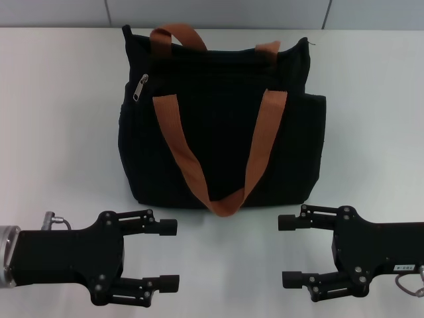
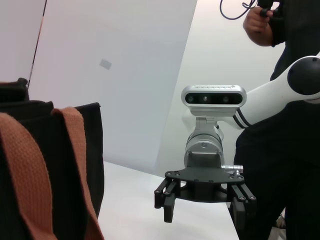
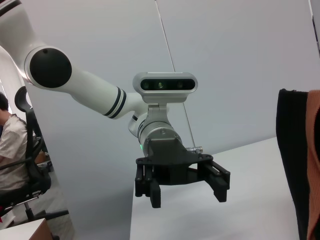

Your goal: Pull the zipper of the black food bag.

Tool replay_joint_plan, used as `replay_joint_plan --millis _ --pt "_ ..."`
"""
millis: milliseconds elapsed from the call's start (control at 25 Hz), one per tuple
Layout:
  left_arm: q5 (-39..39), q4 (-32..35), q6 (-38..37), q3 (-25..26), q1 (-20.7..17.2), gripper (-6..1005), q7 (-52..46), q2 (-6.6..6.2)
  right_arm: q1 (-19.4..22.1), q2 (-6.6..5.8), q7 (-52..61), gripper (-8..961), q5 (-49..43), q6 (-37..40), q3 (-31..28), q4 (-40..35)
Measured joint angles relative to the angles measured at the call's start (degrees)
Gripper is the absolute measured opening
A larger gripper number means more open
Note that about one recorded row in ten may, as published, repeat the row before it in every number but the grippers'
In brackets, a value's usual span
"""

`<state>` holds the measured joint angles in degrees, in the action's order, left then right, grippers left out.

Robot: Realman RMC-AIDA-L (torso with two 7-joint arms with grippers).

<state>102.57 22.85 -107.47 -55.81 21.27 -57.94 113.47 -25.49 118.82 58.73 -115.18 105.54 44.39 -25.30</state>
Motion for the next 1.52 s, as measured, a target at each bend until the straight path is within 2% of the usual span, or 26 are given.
replay_joint_plan --millis 640,840,880,920,1000,1120,1200,1240,1280,1360,1400,1440,1520 --pt "0.01 0.0 -2.17 0.55 -0.02 799 0.03 0.11 0.0 0.0 -0.2 827 0.17 0.02 -0.09 -0.01" --pt "-0.47 -0.01 -5.79 3.67 0.59 800 0.23 0.52 0.0 0.0 -0.22 826 0.29 -0.29 -0.14 0.03" --pt "-0.51 0.0 -6.66 6.46 0.78 800 0.75 1.01 0.0 0.0 -0.23 826 0.31 -0.41 -0.18 0.05" --pt "-0.51 0.0 -6.66 6.46 0.78 800 0.75 1.01 0.0 0.0 -0.23 826 0.31 -0.41 -0.18 0.05" --pt "-0.8 -0.01 -6.79 14.3 0.81 800 4.04 2.41 0.06 0.0 -0.27 826 0.33 -0.46 -0.22 0.02" --pt "-0.93 -0.08 -6.79 16.11 0.79 800 4.75 2.63 0.18 0.0 -0.31 826 0.37 -0.47 -0.28 -0.04" --pt "-1.64 -0.29 -6.79 22.17 0.79 799 5.23 2.89 0.25 0.0 -0.33 826 0.4 -0.52 -0.36 -0.2" --pt "-1.64 -0.29 -6.79 22.17 0.79 799 5.23 2.89 0.25 0.0 -0.33 826 0.4 -0.52 -0.36 -0.2" --pt "-2.08 -0.39 -6.78 25.23 0.81 799 5.23 2.85 0.26 0.0 -0.34 826 0.41 -0.55 -0.36 -0.22" --pt "-2.08 -0.39 -6.78 25.23 0.81 799 5.23 2.85 0.27 0.0 -0.35 826 0.41 -0.56 -0.36 -0.26" --pt "-2.95 -0.39 -6.59 30.17 0.7 799 5.15 2.45 0.26 0.0 -0.36 826 0.41 -0.57 -0.36 -0.27" --pt "-3.27 -0.23 -5.65 32.88 0.54 800 4.56 0.94 0.27 0.0 -0.37 826 0.41 -0.59 -0.36 -0.28" --pt "-3.08 -0.07 -3.53 33.15 0.66 800 3.52 -0.96 0.27 0.0 -0.38 826 0.4 -0.59 -0.35 -0.28"
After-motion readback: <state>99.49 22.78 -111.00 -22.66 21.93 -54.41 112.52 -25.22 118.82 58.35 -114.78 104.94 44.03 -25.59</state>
